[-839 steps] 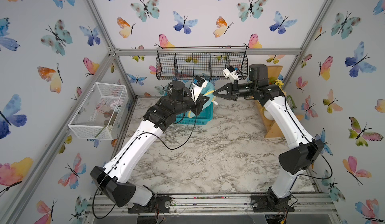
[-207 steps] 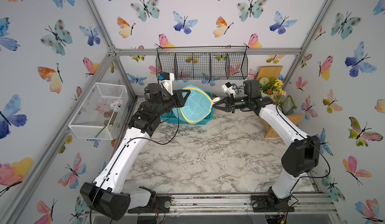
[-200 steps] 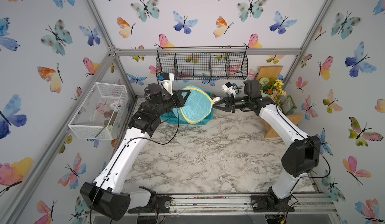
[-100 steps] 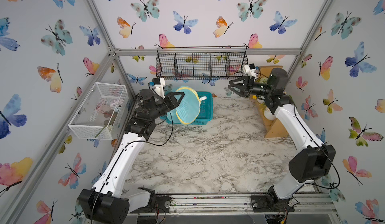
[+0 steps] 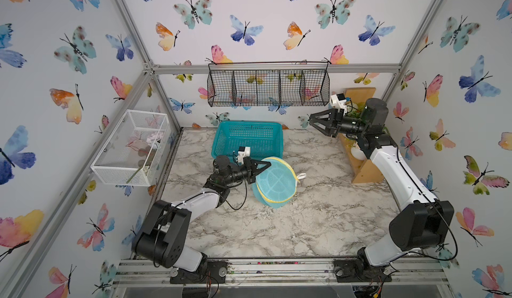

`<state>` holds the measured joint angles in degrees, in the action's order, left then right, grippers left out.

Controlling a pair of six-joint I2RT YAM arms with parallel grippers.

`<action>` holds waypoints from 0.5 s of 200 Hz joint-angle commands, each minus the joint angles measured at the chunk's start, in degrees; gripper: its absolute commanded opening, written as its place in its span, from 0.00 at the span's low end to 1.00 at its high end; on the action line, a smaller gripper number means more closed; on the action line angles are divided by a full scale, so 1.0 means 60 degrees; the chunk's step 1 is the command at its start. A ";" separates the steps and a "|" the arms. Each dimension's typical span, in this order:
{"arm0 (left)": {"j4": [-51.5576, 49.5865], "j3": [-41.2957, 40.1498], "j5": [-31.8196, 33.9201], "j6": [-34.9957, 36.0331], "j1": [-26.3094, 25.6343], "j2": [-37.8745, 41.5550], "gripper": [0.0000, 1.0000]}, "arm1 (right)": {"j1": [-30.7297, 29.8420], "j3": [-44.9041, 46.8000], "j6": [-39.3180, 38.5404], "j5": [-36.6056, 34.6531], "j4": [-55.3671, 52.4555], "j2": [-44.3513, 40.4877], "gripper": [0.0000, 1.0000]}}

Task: Turn the laundry bag inside out
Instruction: Place the laundry bag at the center of the board.

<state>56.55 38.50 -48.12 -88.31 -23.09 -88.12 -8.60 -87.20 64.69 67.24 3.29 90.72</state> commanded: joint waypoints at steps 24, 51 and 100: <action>0.5211 -0.0248 -0.0110 -0.1921 -0.0387 -0.2696 0.00 | -0.0011 0.0143 -0.0308 -0.0203 -0.0166 -0.0404 0.46; 0.5430 -0.0334 -0.0277 -0.1815 -0.0475 -0.3540 0.00 | -0.0012 0.0207 -0.0311 -0.0314 -0.0167 -0.0496 0.46; 0.2786 -0.0004 -0.1042 -0.0216 -0.0423 -0.2660 0.77 | -0.0007 0.0325 -0.0322 -0.0549 -0.0148 -0.0632 0.47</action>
<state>80.31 36.67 -49.41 -96.51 -25.78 -108.90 -8.60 -85.78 63.79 65.67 2.02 88.90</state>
